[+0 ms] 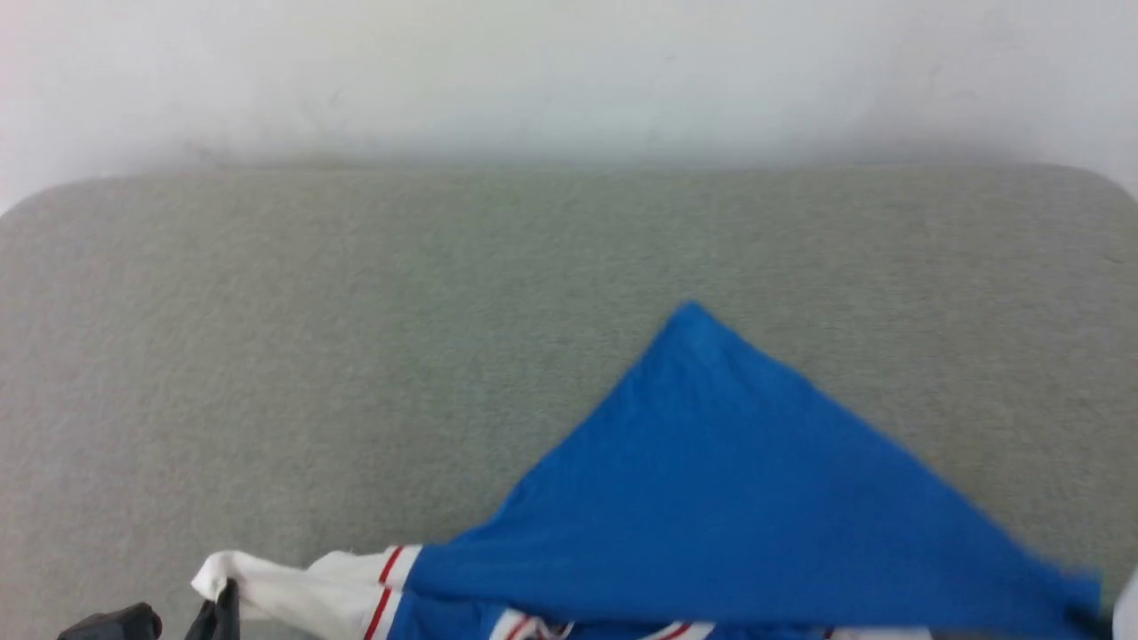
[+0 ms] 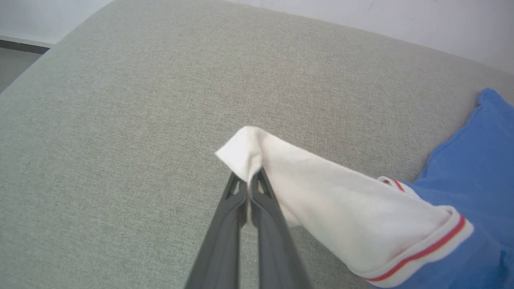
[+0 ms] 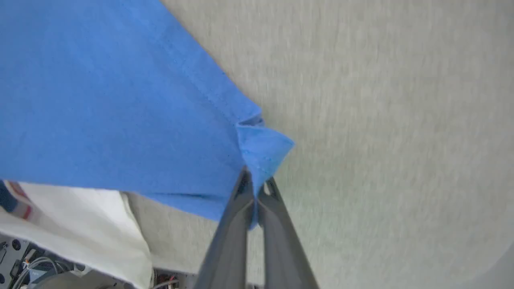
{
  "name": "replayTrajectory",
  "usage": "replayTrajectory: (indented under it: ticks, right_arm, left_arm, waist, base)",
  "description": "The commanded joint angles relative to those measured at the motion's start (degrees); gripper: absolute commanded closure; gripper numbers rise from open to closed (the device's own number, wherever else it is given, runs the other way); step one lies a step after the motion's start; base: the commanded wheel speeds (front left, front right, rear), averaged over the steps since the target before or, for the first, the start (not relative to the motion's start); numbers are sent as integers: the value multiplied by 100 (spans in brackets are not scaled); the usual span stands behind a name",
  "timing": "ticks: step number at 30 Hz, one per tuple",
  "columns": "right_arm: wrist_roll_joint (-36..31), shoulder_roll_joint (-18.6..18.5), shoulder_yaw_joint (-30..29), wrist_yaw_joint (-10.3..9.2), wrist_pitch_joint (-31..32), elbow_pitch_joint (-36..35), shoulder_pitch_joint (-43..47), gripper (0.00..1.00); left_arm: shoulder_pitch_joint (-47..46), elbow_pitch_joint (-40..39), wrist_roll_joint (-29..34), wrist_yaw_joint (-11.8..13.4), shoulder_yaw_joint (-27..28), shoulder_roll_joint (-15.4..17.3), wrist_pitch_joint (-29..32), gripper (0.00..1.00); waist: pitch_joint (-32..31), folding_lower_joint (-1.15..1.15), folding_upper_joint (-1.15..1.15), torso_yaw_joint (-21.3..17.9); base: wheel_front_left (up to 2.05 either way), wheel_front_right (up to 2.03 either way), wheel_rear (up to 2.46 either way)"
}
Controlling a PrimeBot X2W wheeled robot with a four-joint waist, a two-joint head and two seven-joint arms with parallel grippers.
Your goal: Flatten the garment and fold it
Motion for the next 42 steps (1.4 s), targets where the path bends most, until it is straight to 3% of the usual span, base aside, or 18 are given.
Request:
replayTrajectory:
  ticks: [1,6,7,8,9,12,16,19,23,29,30,42]
  right_arm:
    - [-99,372,-344,-5,120,-314,738,100]
    - [-338,1485,-1175,-5,536,-1042,2343,100]
    - [-390,1693,-1299,-5,625,-1167,2540,78]
    - [-429,1888,-1411,-5,672,-1298,2675,14]
    - [-437,2069,-1512,-5,678,-1431,2748,0]
    - [-501,2359,-1726,-5,359,-1821,2616,0]
    - [-825,2521,-1819,-5,-739,-1942,1705,0]
    - [-899,2507,-1466,-5,-1518,-1603,873,0]
    - [-908,2426,-711,-5,-1891,-683,-241,0]
    - [-789,2211,599,-5,-1613,625,-1698,0]
    - [-789,2211,599,-5,-1613,625,-1698,0]
    - [-213,1944,2401,-5,-13,2282,-3172,0]
  left_arm:
    - [71,48,-49,42,73,48,36,100]
    - [82,148,-105,41,91,60,69,100]
    - [85,163,-115,46,95,54,69,100]
    - [92,171,-121,53,99,47,60,100]
    - [96,178,-126,60,98,38,58,100]
    - [93,173,-133,80,73,7,55,100]
    - [29,103,-124,104,29,-23,62,100]
    - [-83,29,-99,118,-22,-37,80,100]
    - [-287,-94,-34,112,-124,-37,108,100]
    - [-687,-171,62,43,-354,-71,137,100]
    - [-687,-171,62,43,-354,-71,137,100]
    - [-1140,3,64,-80,-555,-198,-24,100]
  waist:
    - [-386,2,0,-473]
    - [-368,2,0,-531]
    - [-361,2,0,-543]
    - [-348,2,0,-557]
    - [-331,2,0,-566]
    - [-283,2,0,-594]
    - [-161,2,0,-620]
    - [-39,2,0,-592]
    - [165,2,0,-475]
    - [459,2,0,-209]
    - [459,2,0,-209]
    - [881,2,0,-4]
  base:
    - [0,0,0]
    - [0,0,0]
    - [0,0,0]
    - [0,0,0]
    - [0,0,0]
    - [0,0,0]
    - [0,0,0]
    - [0,0,0]
    - [0,0,0]
    - [0,0,0]
    - [0,0,0]
    - [0,0,0]
